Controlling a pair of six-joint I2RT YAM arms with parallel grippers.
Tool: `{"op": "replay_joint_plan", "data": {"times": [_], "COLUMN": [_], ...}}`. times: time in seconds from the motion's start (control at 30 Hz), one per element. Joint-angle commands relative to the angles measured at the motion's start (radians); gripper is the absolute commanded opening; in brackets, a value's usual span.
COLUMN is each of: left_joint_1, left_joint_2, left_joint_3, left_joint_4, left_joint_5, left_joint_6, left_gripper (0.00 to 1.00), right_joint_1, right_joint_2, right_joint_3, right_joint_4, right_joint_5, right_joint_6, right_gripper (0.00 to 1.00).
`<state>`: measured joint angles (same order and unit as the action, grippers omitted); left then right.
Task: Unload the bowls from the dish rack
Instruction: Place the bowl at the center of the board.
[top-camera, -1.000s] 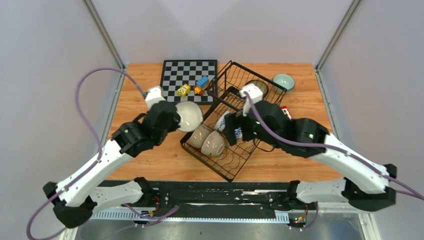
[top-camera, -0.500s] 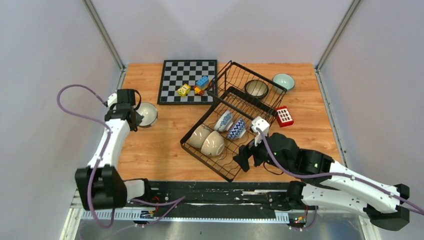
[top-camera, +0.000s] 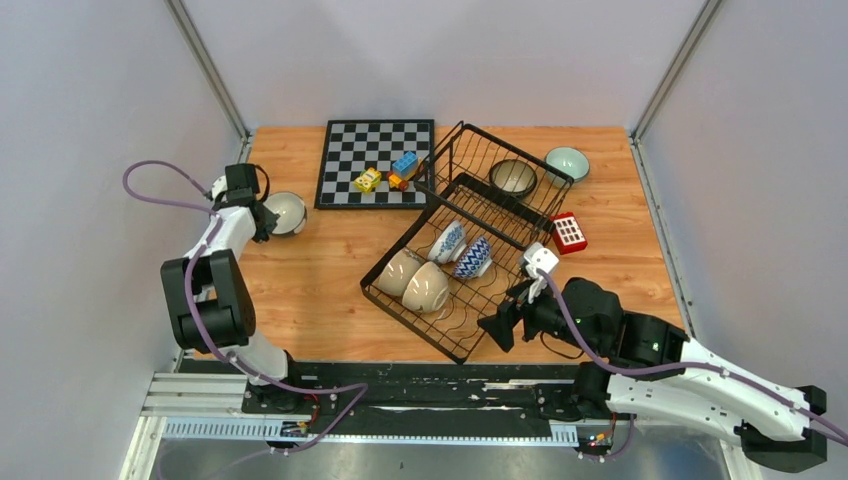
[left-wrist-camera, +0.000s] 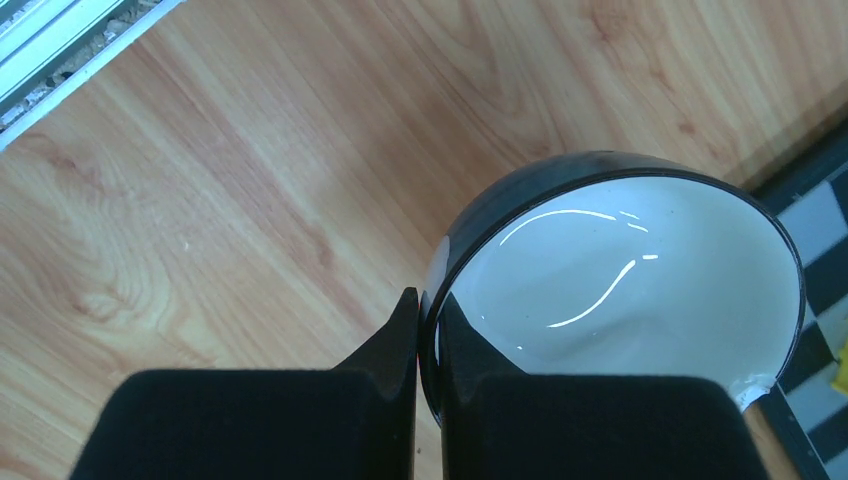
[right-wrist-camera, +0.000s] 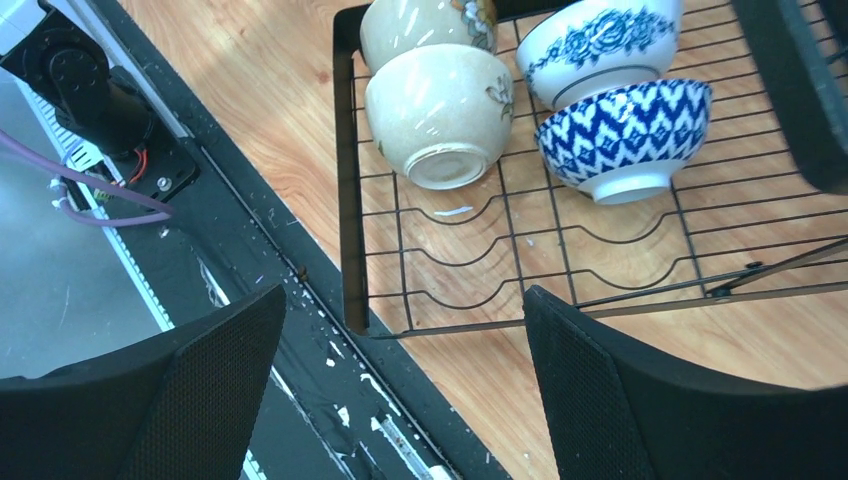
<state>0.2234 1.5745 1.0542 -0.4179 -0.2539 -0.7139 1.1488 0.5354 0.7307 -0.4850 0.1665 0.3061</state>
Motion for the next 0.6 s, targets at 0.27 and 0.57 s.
{"op": "replay_joint_plan", "data": {"times": [0.27,0.57], "left_joint_1": [0.058,0.058], "left_joint_2": [0.119,0.139], "left_joint_3": [0.039,0.046], "left_joint_4": [0.106,0.055], "left_joint_5": [0.087,0.088], "left_joint_6": [0.057,0.075], "left_gripper": [0.0,0.35], "right_joint_1": [-0.01,-0.009], "right_joint_2": [-0.016,-0.012], "right_joint_3": [0.1,0.157], "right_joint_4": [-0.075,-0.128], "right_joint_5": [0.094,0.171], "right_joint_6": [-0.047,-0.109], "right_gripper": [0.91,0.92]}}
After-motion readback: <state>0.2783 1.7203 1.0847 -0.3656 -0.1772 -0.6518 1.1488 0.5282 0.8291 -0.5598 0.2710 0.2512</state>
